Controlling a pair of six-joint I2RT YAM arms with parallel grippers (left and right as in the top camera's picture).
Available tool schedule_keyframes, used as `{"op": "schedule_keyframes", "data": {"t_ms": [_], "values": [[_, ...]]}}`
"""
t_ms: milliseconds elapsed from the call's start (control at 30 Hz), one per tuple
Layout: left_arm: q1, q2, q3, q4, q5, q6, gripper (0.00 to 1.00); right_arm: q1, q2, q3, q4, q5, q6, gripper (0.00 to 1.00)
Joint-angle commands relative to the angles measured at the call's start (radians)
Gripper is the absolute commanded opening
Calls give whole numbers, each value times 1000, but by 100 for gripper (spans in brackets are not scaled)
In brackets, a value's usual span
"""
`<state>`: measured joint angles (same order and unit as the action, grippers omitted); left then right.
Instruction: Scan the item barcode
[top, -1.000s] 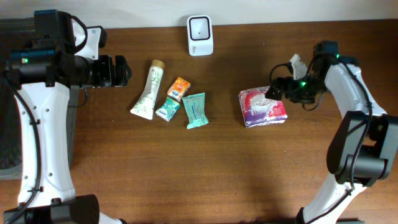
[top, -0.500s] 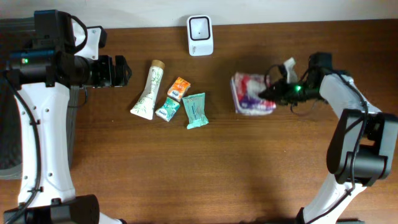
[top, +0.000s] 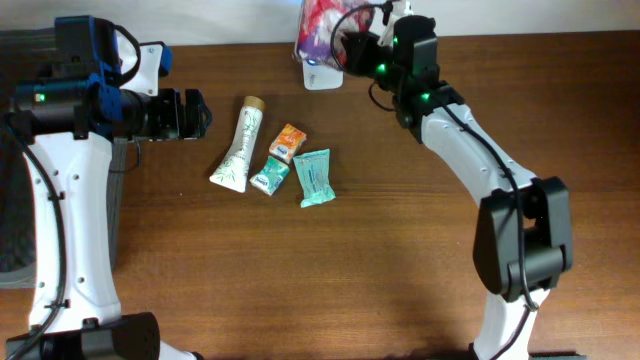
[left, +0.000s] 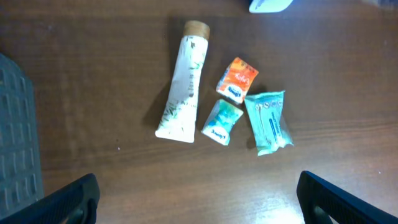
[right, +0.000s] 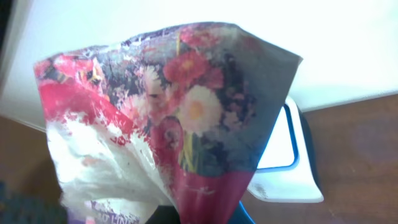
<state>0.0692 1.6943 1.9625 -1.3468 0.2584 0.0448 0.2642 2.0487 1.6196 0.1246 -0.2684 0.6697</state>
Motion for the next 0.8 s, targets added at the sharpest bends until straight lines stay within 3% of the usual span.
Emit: {"op": "schedule_keyframes", "data": {"t_ms": [0, 200, 567, 767], "values": [[-1, 1, 3, -2, 11, 1, 99, -3, 104, 41, 124, 93, 130, 4], [-1, 1, 3, -2, 11, 1, 99, -3, 280, 222, 117, 126, 132, 4], [-1, 1, 3, -2, 11, 1, 99, -44, 248, 223, 48, 146, 97, 4], [-1, 1, 3, -2, 11, 1, 99, -315, 83, 223, -308, 145, 141, 4]]}}
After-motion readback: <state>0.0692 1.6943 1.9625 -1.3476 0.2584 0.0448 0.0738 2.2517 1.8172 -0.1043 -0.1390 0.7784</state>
